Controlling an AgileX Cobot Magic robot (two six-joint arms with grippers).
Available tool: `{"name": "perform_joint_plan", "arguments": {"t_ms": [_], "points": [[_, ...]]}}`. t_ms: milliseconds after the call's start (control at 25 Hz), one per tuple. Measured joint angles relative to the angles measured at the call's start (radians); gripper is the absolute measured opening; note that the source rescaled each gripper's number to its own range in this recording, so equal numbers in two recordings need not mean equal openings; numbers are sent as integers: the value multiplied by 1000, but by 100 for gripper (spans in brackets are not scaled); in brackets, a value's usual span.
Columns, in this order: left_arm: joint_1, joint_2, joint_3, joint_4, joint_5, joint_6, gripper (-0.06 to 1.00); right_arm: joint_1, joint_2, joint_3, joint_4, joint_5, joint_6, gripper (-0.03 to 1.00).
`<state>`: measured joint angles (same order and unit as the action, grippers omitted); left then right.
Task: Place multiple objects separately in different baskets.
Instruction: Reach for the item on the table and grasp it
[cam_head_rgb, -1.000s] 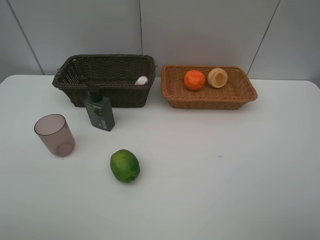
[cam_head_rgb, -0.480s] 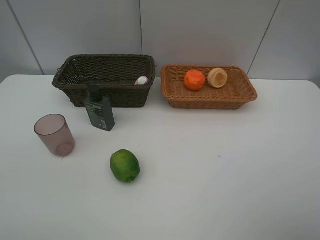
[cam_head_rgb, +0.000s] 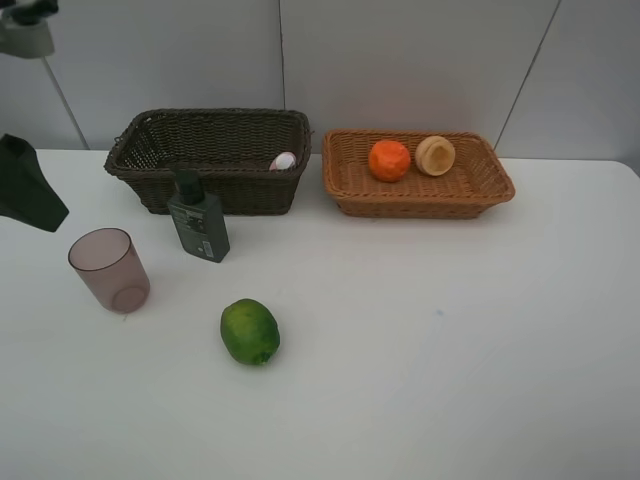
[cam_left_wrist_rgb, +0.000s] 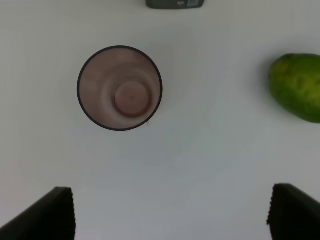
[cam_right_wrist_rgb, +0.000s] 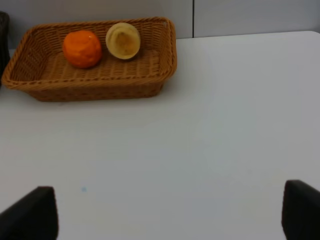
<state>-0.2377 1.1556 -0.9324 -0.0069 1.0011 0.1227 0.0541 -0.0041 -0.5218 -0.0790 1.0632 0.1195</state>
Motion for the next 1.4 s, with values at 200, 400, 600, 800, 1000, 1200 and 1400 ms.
{"name": "perform_joint_plan", "arguments": {"t_ms": [200, 400, 600, 800, 1000, 1200, 1400], "points": [[-58, 105, 0, 40, -38, 8, 100, 0, 0, 0, 0, 0, 0, 97], [-70, 212, -1, 46, -94, 11, 100, 0, 0, 0, 0, -1, 0, 97], [-70, 312, -1, 89, -138, 11, 100, 0, 0, 0, 0, -1, 0, 97], [-70, 367, -1, 95, -195, 11, 100, 0, 0, 0, 0, -1, 0, 97], [-74, 425, -1, 98, -222, 11, 100, 0, 0, 0, 0, -1, 0, 97], [-87, 469, -1, 99, -264, 12, 100, 0, 0, 0, 0, -1, 0, 97], [-103, 520, -1, 99, -274, 12, 100, 0, 0, 0, 0, -1, 0, 97]]}}
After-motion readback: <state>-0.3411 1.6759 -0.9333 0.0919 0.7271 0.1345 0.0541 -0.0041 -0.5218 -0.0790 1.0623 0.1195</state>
